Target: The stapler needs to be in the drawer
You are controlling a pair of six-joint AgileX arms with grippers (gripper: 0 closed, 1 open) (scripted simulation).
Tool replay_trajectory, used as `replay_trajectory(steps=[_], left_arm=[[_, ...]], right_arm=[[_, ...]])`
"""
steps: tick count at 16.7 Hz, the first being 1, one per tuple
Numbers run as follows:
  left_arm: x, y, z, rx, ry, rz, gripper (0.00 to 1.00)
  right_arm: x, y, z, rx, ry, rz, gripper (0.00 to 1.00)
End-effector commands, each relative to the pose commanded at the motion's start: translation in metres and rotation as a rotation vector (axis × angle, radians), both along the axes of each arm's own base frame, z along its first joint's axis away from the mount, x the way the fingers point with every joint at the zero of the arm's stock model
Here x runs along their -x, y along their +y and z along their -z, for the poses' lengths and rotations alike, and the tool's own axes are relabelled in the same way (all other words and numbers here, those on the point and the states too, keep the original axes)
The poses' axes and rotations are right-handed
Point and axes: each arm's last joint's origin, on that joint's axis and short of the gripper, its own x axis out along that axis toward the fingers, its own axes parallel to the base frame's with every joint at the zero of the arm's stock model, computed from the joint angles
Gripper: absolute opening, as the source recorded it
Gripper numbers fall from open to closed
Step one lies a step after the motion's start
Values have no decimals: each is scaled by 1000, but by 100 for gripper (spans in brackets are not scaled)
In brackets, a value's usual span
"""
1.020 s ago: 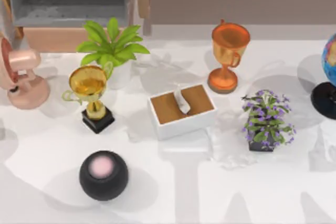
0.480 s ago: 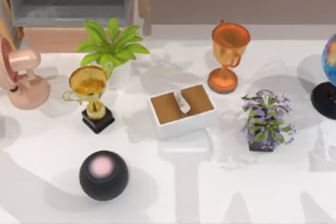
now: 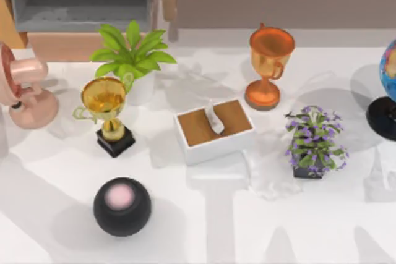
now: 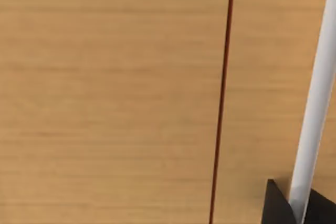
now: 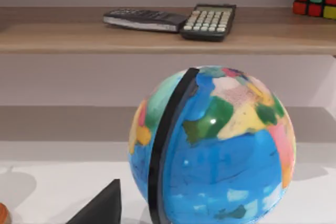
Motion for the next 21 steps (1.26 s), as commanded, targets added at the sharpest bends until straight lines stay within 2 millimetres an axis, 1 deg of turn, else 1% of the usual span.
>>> replay_trajectory(steps=[2,15,16,21], left_arm=[[0,0,0,0,0,0,0],[0,0,0,0,0,0,98],[0,0,0,0,0,0,100],[0,0,0,0,0,0,100]], right_arm=[[0,0,0,0,0,0,100],[0,0,0,0,0,0,100],[0,0,0,0,0,0,100],[0,0,0,0,0,0,100]])
